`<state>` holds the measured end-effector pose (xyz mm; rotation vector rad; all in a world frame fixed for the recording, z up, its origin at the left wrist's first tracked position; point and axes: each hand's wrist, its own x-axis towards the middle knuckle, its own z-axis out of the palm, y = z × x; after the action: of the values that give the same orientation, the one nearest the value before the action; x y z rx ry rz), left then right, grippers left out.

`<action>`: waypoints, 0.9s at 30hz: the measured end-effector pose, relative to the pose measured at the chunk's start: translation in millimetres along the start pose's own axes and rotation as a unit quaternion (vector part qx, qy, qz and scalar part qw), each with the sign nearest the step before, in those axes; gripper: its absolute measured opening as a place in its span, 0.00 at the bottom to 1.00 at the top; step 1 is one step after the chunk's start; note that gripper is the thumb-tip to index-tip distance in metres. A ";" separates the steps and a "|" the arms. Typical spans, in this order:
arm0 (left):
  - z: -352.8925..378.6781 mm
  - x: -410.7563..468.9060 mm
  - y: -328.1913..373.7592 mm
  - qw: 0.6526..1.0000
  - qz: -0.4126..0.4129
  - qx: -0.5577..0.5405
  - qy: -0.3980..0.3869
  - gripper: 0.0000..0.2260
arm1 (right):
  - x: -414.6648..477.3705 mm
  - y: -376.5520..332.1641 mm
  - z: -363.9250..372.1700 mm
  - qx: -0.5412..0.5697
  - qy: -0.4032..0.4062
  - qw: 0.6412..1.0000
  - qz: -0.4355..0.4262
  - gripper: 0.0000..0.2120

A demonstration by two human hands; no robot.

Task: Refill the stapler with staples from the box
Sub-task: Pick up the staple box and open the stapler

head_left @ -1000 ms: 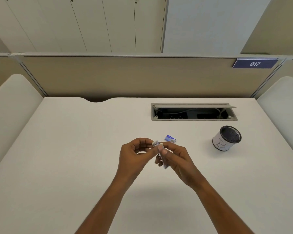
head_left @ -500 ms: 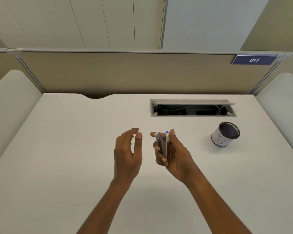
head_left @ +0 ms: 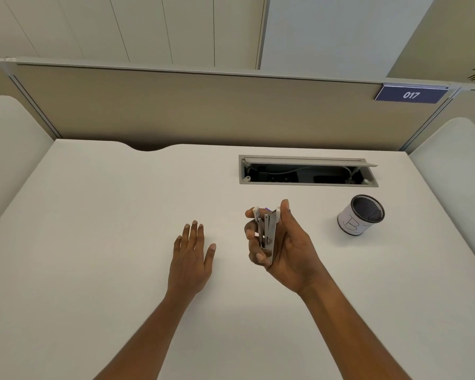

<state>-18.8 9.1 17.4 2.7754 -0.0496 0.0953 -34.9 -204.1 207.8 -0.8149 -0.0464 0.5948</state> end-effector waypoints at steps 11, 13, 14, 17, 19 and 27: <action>28.3 -10.6 -6.8 0.999 -0.023 0.031 -0.035 0.31 | 1.8 1.7 1.0 0.015 0.059 0.998 -0.019 0.20; 29.0 -10.2 -7.7 0.999 -0.022 0.031 -0.031 0.31 | 4.3 0.8 2.2 0.024 0.066 0.997 -0.017 0.21; 29.3 -11.2 -8.0 0.999 -0.022 0.031 -0.029 0.31 | 4.6 0.5 3.3 0.032 0.065 0.997 -0.012 0.21; 29.6 -9.5 -8.8 0.999 -0.020 0.033 -0.029 0.31 | 6.4 -3.0 3.9 0.065 0.034 0.997 -0.007 0.24; 30.7 -10.3 -9.8 0.999 -0.019 0.035 -0.029 0.31 | 6.4 -5.0 4.7 0.087 0.004 0.996 -0.002 0.23; 33.0 -9.2 -9.7 0.999 -0.020 0.036 -0.026 0.31 | 11.2 -9.0 3.7 0.143 0.000 0.990 0.017 0.23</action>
<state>-25.6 6.6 -17.4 2.8484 -0.0028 0.0155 -22.1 -200.6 214.5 -0.5382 0.0519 0.6169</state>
